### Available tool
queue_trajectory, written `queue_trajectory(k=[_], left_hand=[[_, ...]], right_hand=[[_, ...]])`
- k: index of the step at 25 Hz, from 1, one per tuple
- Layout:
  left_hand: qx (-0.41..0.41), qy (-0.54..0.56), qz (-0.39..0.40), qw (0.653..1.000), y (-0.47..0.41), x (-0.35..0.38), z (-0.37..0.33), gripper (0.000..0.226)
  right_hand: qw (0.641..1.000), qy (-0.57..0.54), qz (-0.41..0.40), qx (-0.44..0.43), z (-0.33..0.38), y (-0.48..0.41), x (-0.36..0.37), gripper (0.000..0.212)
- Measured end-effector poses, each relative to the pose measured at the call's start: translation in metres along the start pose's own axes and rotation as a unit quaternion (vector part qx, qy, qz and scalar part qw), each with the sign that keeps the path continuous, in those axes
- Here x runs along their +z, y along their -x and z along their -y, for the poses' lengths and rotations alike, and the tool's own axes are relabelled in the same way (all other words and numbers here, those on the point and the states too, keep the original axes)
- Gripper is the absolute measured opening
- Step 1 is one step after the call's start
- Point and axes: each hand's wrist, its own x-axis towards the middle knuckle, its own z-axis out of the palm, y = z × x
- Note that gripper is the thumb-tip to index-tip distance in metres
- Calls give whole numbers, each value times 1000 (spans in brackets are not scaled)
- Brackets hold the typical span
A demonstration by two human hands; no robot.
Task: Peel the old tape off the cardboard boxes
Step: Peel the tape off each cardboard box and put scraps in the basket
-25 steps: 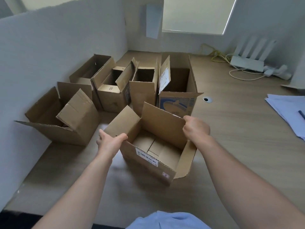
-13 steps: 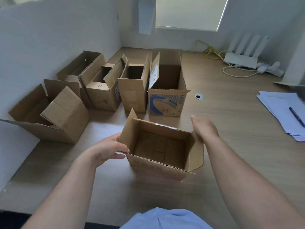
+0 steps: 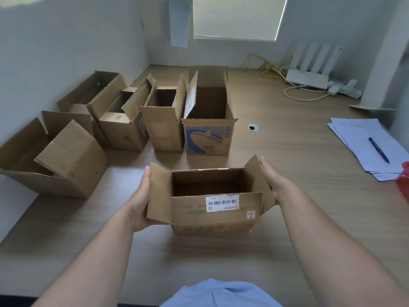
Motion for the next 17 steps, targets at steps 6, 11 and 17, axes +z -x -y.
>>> queue_trajectory(k=[6,11,17], left_hand=[[31,-52,85,995,6,11,-3,94],[110,57,83,989,10,4,-4,96],[142,-30,150,978,17,20,-6,82]], right_hand=[[998,0,54,-23,1,12,-1,65],[986,-129,42,-98,4,25,-14,60],[966,88,-136,-202,16,43,-3,49]])
